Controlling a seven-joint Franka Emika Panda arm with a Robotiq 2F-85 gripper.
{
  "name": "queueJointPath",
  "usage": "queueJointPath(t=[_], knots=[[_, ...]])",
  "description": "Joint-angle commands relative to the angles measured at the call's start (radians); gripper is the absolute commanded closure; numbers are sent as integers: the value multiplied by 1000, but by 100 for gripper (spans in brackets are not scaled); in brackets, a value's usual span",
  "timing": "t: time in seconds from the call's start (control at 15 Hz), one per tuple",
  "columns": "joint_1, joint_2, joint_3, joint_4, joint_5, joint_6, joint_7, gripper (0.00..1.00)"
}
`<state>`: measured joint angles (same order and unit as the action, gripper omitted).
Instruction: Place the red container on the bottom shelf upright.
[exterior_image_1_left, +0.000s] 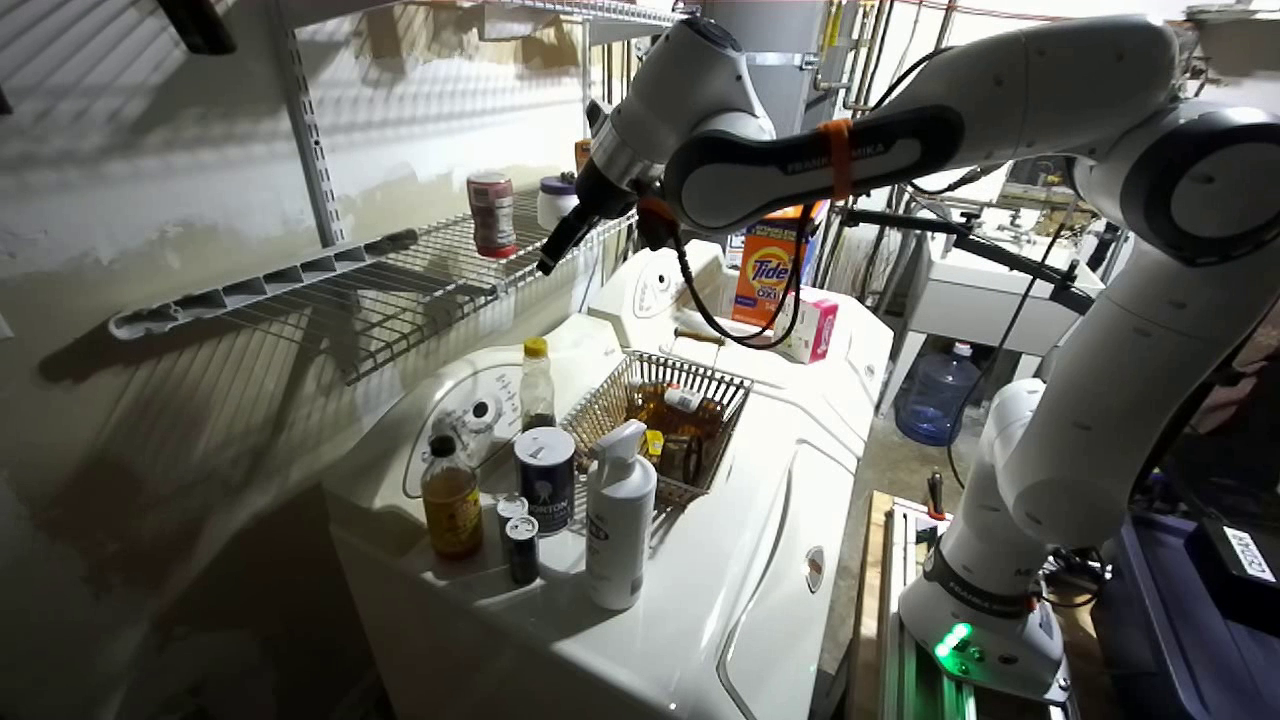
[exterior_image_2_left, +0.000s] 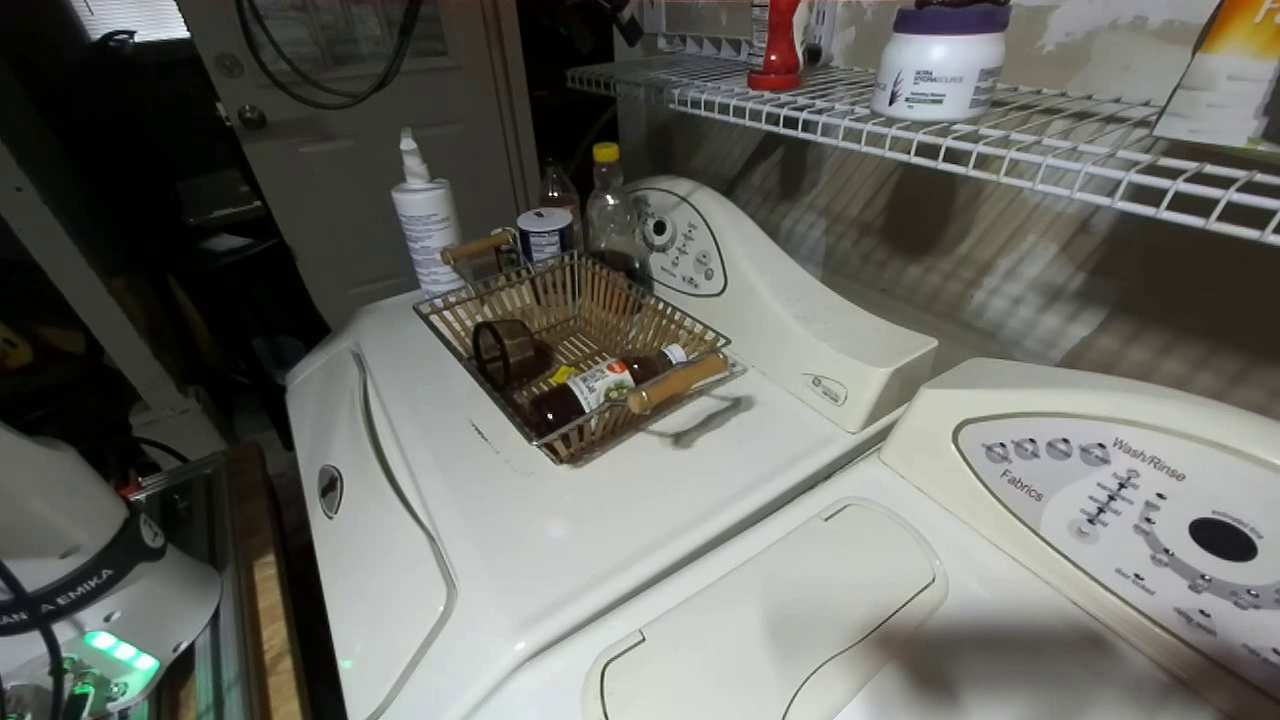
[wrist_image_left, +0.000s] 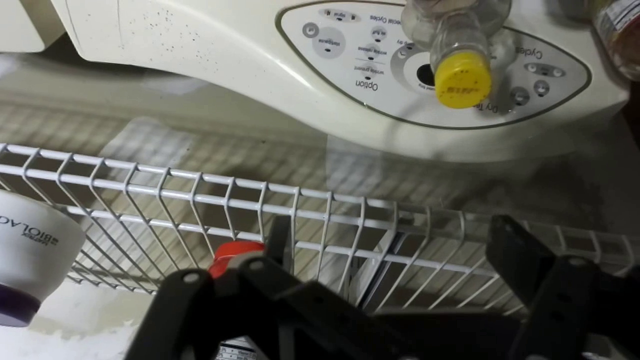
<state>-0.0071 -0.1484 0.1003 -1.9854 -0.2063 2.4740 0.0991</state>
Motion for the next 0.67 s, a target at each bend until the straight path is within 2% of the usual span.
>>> queueJointPath(t=[0.0,0.2,0.6], knots=[[11,1,-11,2,-1,-3,-1,0],[8,16,-12,17,-10,14,4,0],[-4,143,-52,160,2,121,-40,0]])
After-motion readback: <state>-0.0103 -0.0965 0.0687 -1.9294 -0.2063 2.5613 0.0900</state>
